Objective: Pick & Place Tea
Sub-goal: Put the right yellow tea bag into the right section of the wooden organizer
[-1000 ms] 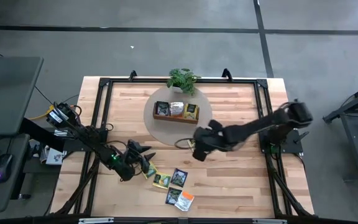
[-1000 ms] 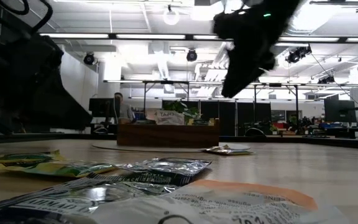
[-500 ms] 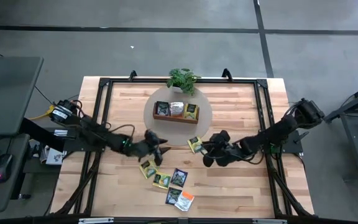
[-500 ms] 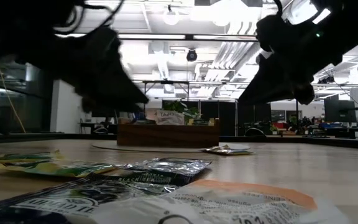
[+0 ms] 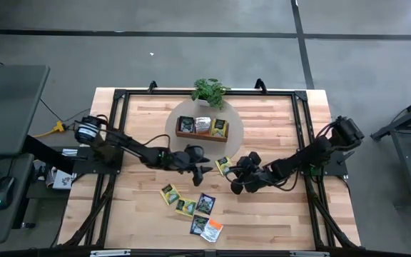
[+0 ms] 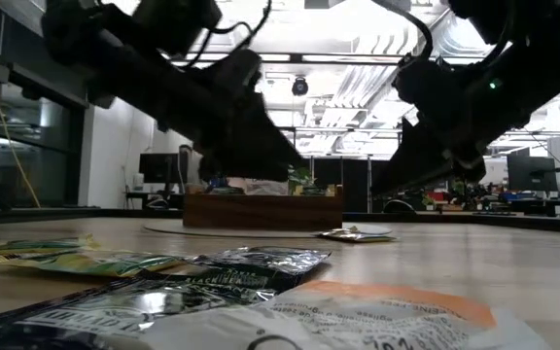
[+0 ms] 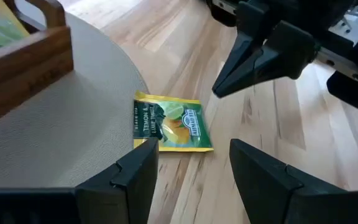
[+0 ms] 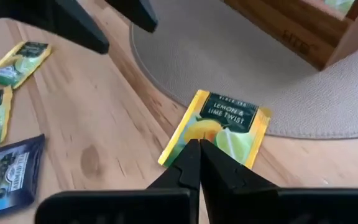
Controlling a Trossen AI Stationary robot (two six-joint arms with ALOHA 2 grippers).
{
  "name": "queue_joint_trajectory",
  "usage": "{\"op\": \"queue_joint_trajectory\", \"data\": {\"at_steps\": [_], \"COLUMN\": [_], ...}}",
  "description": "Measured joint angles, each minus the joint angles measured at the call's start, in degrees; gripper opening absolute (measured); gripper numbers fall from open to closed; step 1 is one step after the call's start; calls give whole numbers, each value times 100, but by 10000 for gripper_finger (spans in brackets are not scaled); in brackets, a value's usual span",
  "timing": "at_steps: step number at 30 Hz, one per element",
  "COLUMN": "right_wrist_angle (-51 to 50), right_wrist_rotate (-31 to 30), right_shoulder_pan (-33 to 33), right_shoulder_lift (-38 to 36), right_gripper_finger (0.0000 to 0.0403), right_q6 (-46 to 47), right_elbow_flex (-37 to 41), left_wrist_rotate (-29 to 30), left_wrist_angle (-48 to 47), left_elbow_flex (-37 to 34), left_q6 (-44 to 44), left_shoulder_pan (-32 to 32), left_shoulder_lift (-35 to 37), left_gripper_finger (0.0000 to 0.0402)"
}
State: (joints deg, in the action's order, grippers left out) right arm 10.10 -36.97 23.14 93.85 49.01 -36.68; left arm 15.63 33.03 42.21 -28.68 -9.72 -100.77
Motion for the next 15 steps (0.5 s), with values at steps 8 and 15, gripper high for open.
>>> {"op": "queue_joint_trajectory", "data": {"at_steps": [8, 15], "right_wrist_angle": [-459, -952], "right_wrist_rotate": [-11, -125], "right_shoulder_pan": [-50, -247], "right_shoulder_lift": [8, 6], "right_gripper_finger": [1, 0], "right_q6": [-64, -164], "right_elbow_flex": [0, 0], "left_wrist_rotate": [-370, -260], "left_wrist_angle": [-3, -626], "left_elbow_flex": [740, 1470], "left_q6": [-27, -10], "left_shoulder_pan": [-2, -2], "left_shoulder_lift": [-728, -1244], "left_gripper_finger": [195, 195]}}
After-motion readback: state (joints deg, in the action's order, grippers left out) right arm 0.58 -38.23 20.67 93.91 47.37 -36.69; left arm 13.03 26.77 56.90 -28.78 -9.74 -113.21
